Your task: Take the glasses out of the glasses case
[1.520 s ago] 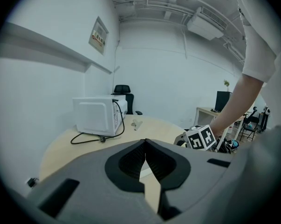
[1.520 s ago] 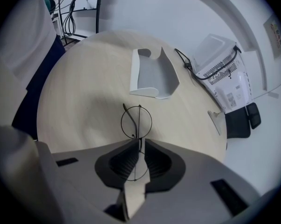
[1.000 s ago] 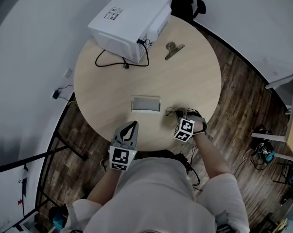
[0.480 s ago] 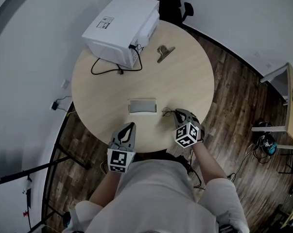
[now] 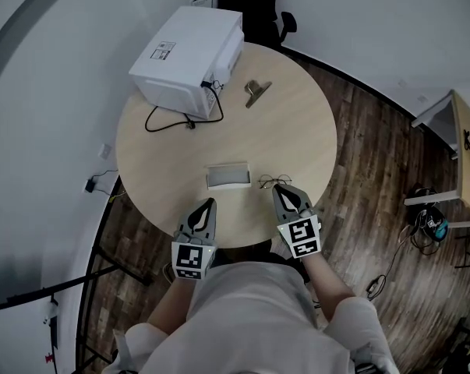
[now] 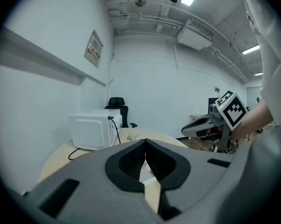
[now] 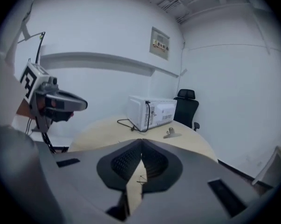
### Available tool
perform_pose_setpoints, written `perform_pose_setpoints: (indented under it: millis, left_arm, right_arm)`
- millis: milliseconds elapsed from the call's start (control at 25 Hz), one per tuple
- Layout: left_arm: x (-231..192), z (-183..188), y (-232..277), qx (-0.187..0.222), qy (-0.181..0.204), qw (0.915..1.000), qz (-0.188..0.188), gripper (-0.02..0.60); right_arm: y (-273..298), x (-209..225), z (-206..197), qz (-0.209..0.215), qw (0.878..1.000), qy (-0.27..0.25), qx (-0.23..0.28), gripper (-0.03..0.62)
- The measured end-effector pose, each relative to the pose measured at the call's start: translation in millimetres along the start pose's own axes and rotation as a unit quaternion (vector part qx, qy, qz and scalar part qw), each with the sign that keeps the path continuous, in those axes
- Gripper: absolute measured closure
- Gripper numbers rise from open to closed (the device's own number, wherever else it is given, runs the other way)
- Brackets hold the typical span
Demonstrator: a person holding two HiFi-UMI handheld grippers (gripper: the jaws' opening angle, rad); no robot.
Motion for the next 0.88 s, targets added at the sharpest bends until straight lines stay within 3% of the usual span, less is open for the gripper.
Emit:
perform_pose_setpoints:
  millis: [400, 880]
  left_arm:
    - [-13.8, 11.9, -21.9, 0.028, -0.024, 0.9988, 0.032, 0.573]
    - [-20.7, 22.8, -33.8, 0.043, -0.041, 0.9974, 0.041, 0.574]
  right_arm:
    - [-29.9, -34.4, 34.2, -0.005, 0.989, 0.095, 0.110, 0.582]
    - [-27.4, -48.1, 37.9, -0.006, 0.986, 0.109, 0.123, 0.582]
Point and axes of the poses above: the fingertips, and each gripper's own axes: y forward along the fingers, x to its right, z out of its top, the point moved 9 cm from there along -y, backward along the fingers, and after that the axes turned 7 degrees about z, right-handed, at the moved point
